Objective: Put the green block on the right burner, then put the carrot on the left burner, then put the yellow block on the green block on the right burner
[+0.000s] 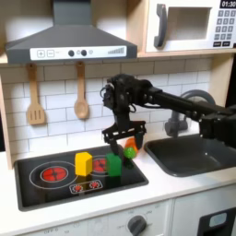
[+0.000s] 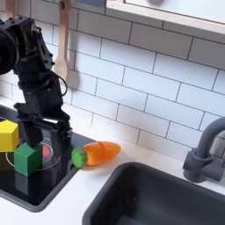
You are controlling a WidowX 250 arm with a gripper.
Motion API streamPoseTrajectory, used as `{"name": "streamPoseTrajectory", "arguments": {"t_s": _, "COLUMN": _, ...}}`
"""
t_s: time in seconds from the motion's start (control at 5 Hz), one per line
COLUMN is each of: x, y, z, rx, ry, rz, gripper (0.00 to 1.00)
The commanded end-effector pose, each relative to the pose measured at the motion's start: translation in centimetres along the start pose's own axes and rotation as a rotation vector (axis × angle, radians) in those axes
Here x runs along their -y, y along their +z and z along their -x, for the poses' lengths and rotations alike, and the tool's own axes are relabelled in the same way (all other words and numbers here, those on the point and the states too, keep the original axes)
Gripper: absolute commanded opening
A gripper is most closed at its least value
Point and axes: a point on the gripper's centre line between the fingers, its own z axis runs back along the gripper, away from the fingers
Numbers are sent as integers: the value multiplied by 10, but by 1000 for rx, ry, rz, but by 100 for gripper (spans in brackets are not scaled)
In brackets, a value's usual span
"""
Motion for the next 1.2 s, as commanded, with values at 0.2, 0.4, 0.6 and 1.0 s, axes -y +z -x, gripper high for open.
{"name": "streamPoseTrajectory", "arguments": {"t_s": 0.2, "x": 11, "y": -11, "z": 0, "rx": -28, "ry": -35, "rz": -2, "gripper": 100}}
{"name": "streamPoseTrajectory", "arguments": {"t_s": 0.4, "x": 19, "y": -16, "z": -5, "rx": -25, "ry": -60, "rz": -3, "gripper": 100}}
{"name": "streamPoseTrajectory", "arguments": {"t_s": 0.6, "x": 20, "y": -16, "z": -14, "rx": -22, "ry": -57, "rz": -15, "gripper": 100}}
{"name": "streamPoseTrajectory", "arguments": {"t_s": 1.0, "x": 13, "y": -21, "z": -38, "rx": -18, "ry": -34, "rz": -80, "gripper": 100}}
